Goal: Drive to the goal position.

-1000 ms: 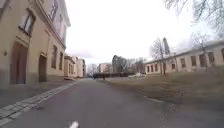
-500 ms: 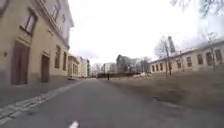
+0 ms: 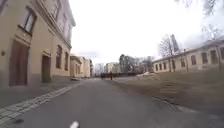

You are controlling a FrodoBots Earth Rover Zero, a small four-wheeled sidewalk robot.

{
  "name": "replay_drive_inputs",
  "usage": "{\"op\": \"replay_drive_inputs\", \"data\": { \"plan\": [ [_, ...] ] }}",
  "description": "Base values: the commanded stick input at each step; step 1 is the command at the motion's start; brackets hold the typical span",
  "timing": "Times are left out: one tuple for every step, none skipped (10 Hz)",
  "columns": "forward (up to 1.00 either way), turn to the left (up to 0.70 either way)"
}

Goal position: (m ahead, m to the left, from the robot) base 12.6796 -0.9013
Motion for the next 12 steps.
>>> {"op": "replay_drive_inputs", "data": {
  "plan": [
    [0.70,0.00],
    [0.70,0.00],
    [0.70,0.00],
    [0.70,0.00],
    [0.70,0.00],
    [0.70,0.00],
    [0.70,0.00],
    [0.70,0.00],
    [0.70,0.00],
    [0.70,0.00],
    [0.70,0.00],
    [0.70,0.00]
  ]
}}
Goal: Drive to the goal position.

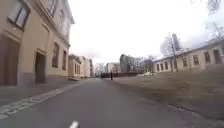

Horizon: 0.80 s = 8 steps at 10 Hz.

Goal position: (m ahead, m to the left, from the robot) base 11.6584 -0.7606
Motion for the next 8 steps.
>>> {"op": "replay_drive_inputs", "data": {
  "plan": [
    [0.70,0.24],
    [0.70,0.35],
    [0.70,0.13],
    [0.70,0.00],
    [0.70,0.00],
    [0.70,0.00],
    [0.70,0.00],
    [0.70,0.00]
  ]
}}
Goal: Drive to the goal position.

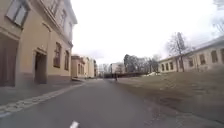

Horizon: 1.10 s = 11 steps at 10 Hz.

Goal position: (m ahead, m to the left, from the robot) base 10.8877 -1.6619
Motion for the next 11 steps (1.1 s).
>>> {"op": "replay_drive_inputs", "data": {
  "plan": [
    [0.70,0.00],
    [0.70,0.29],
    [0.70,0.35],
    [0.70,0.35],
    [0.70,0.35],
    [0.70,0.35],
    [0.70,0.00],
    [0.70,0.00],
    [0.70,0.00],
    [0.70,0.00],
    [0.70,0.00]
  ]
}}
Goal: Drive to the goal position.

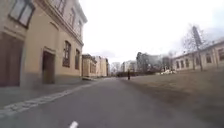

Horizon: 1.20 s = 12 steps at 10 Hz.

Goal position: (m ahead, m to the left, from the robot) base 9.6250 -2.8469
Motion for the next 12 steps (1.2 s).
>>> {"op": "replay_drive_inputs", "data": {
  "plan": [
    [0.70,0.00],
    [0.70,0.00],
    [0.70,0.00],
    [0.70,0.00],
    [0.70,0.00],
    [0.70,0.00],
    [0.70,0.00],
    [0.70,0.00],
    [0.70,0.00],
    [0.70,0.00],
    [0.70,0.00],
    [0.70,0.00]
  ]
}}
